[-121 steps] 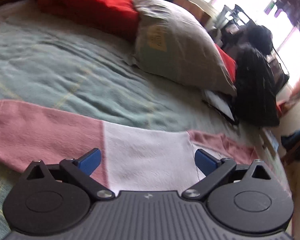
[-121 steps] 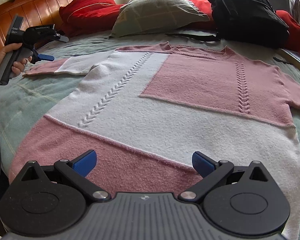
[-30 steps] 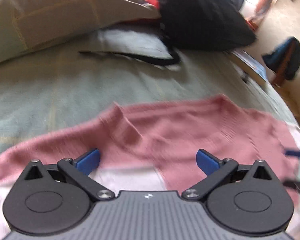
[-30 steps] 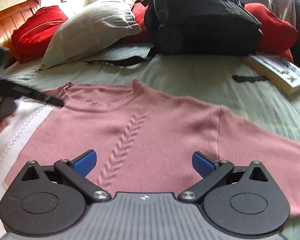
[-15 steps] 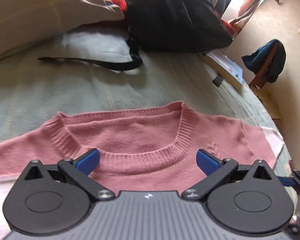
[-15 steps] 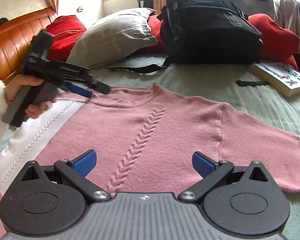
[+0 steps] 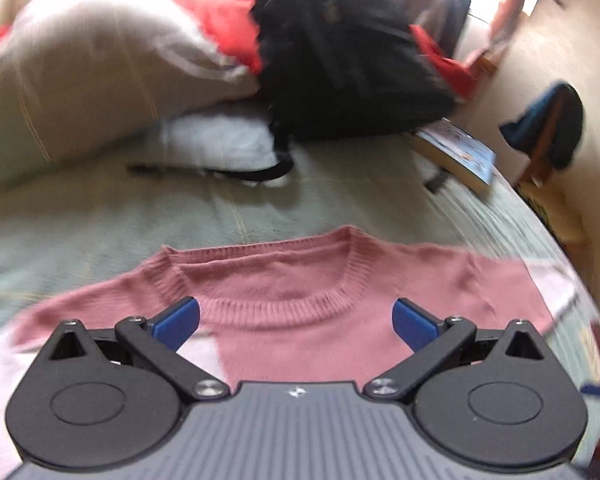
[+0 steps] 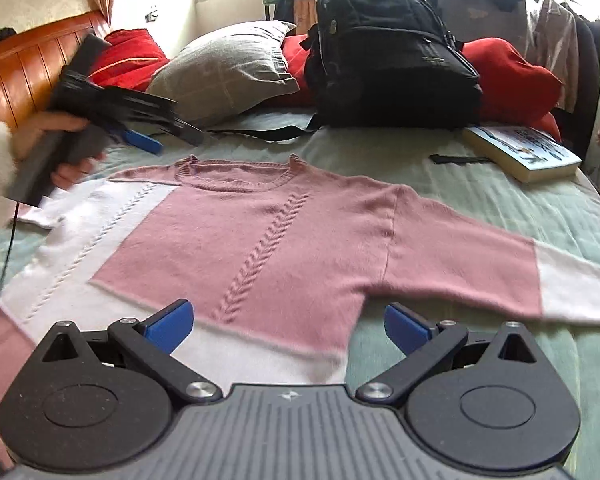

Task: Fold clothes

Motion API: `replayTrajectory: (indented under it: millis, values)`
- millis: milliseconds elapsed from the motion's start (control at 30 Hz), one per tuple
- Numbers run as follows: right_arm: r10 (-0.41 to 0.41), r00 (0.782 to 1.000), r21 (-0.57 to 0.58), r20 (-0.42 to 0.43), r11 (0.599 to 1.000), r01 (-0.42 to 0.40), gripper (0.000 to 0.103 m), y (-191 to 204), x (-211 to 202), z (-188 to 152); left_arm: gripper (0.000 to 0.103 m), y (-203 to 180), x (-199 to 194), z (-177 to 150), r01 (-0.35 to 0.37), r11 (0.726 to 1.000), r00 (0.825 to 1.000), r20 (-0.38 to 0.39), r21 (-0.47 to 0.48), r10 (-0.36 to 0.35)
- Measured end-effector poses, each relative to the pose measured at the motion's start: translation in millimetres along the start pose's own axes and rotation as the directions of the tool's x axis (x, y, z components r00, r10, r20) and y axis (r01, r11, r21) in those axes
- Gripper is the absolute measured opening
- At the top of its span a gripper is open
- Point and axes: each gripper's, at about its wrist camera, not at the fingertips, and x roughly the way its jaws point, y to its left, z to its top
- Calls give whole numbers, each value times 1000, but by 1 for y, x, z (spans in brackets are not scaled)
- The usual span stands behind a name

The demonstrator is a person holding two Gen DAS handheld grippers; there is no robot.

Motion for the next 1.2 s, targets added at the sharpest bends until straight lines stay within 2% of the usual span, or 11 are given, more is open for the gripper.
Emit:
replayTrajectory:
  millis: [67,167,333,433,533,667,800,967,1033,1100,1200]
  values:
    - [23,1000,4,-7,1000,-23,103,7,-13,-9,102,-4,-35,-11,-28,998,1000,16,58,27]
    - [52,998,9,-32,999,-52,103,18,-21,-26,102,-1,-71,-40,-48,993,998,-30,111,52]
    - [55,998,-37,-26,998,-56,103,42,-12,-56,102,0,-96,-119,-78,979,991,-94,187,97]
    - [55,998,-79,-10,995,-55,103,60,0,-75,102,-6,-104,-174,-98,966,990,-73,238,118]
    - [43,999,-87,-10,995,-44,103,75,12,-96,102,-9,-111,-218,-112,967,992,-30,230,122]
    - [-25,998,-131,49,991,31,103,90,5,-121,102,-7,-125,-264,-133,977,991,1,166,135]
    - [-51,996,-73,70,996,56,103,89,-9,-139,102,-6,-145,-298,-158,980,986,63,120,151]
    - [-90,993,-57,72,994,94,103,91,-19,-152,102,-26,-169,-330,-207,969,977,88,135,196]
    - [-102,993,-47,65,993,105,103,93,-22,-155,102,-38,-176,-336,-239,957,970,92,166,226]
    - [-110,992,-40,62,993,113,103,94,-23,-157,102,-49,-185,-335,-255,949,963,132,185,233]
    - [-120,991,-31,53,992,122,103,95,-24,-158,102,-58,-194,-322,-232,955,963,182,183,199]
